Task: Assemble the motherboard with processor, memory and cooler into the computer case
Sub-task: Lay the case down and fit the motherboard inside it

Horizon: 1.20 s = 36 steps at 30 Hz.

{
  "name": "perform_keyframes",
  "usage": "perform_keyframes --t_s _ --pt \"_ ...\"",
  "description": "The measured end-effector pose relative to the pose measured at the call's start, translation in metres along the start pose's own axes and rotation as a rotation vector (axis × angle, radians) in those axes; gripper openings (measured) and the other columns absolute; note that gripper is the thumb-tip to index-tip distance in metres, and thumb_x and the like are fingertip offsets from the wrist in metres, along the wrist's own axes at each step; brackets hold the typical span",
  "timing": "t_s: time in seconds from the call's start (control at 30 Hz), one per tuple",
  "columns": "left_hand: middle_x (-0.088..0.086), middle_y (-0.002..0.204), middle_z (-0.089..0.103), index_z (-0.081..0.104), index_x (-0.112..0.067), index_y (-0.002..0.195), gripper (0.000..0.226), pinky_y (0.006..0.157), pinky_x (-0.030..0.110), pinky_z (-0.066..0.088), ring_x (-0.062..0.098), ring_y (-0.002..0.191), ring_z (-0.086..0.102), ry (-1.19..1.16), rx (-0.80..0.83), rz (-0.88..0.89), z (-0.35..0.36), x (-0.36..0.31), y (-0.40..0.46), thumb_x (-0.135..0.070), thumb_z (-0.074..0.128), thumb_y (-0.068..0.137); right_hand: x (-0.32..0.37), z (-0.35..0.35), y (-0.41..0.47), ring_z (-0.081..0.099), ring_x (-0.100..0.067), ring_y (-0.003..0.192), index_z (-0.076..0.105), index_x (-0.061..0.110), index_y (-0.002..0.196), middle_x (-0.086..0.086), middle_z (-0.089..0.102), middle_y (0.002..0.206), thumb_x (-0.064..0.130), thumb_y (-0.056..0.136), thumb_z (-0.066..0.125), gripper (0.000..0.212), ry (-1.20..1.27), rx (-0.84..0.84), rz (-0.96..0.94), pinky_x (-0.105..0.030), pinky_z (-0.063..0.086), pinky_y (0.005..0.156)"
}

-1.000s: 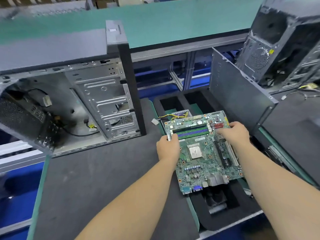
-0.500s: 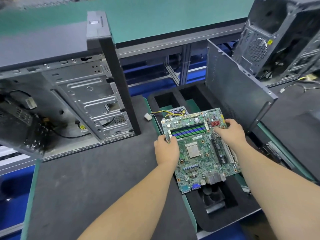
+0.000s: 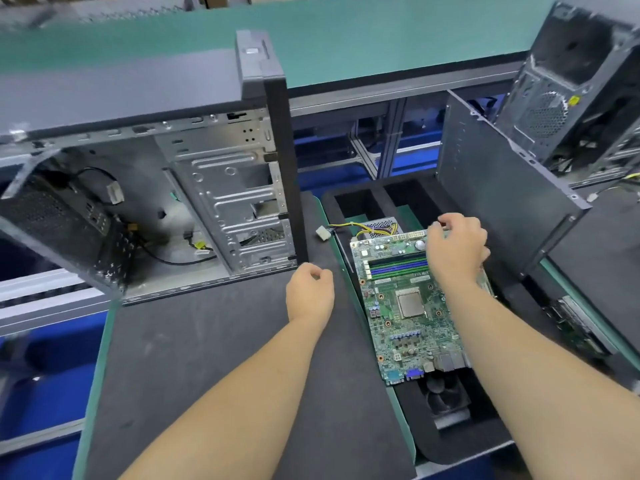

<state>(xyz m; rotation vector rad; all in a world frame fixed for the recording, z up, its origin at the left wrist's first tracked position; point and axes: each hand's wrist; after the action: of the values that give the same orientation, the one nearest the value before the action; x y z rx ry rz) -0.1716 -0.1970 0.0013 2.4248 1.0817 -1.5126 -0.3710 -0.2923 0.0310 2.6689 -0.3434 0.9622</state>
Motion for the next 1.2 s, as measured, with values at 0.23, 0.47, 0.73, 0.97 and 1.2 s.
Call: perform_keyframes --t_s 0.23,0.47,0.73,0.97,1.2 --pt "-0.009 0.073 0.061 0.055 -0.025 0.075 0.017 0.054 0.024 0.042 0.011 0.067 0.058 -0.018 -0.17 0.123 -0.103 0.011 0.034 -0.034 0.055 0.09 0.127 0.062 -0.076 0.06 -0.018 0.097 0.057 0.02 0.131 -0.001 0.057 0.113 0.029 0.095 0.063 0.038 0.347 0.38 -0.279 -0.045 0.051 0.095" --pt "-0.005 0.067 0.043 0.039 -0.015 0.073 0.05 0.055 0.022 0.032 0.016 0.062 0.041 -0.128 -0.647 0.144 -0.232 0.041 0.069 -0.054 0.068 0.085 0.171 0.103 -0.103 0.036 -0.008 0.137 0.016 0.031 0.158 0.009 0.037 0.152 0.045 0.074 0.087 0.111 0.616 0.464 -0.098 -0.027 0.029 0.109" --pt "0.007 0.137 0.046 0.03 -0.016 0.142 0.099 0.104 0.042 0.039 0.025 0.124 0.044 -0.189 -0.736 0.055 -0.3 0.041 0.111 -0.06 0.081 0.069 0.19 0.117 -0.08 0.037 0.003 0.118 0.027 0.032 0.155 0.034 0.036 0.125 0.055 0.06 0.091 0.117 0.661 0.318 0.006 -0.021 0.027 0.101" --pt "0.006 0.104 0.055 0.032 -0.017 0.102 0.038 0.072 0.039 0.041 0.026 0.086 0.052 -0.316 -0.802 0.003 -0.296 0.023 0.127 -0.041 0.06 0.096 0.196 0.112 -0.069 0.062 -0.005 0.078 0.061 0.03 0.091 0.006 0.07 0.088 0.049 0.054 0.094 0.053 0.703 0.308 0.007 -0.022 0.045 0.07" --pt "0.017 0.1 0.061 0.042 -0.007 0.109 0.018 0.066 0.04 0.032 0.037 0.091 0.057 0.112 -0.86 0.029 -0.327 0.012 0.108 -0.021 0.032 0.107 0.217 0.079 -0.057 0.061 -0.011 0.075 0.066 0.027 0.081 0.011 0.066 0.077 0.059 0.058 0.091 0.047 0.523 0.299 -0.017 -0.028 0.046 0.064"
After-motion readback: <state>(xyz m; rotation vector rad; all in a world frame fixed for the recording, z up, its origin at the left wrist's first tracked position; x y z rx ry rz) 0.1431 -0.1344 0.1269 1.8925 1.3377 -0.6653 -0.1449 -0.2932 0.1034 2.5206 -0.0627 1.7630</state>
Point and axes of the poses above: each hand's wrist, its own y-axis towards the middle knuckle, its own z-axis out of the palm, x = y × z
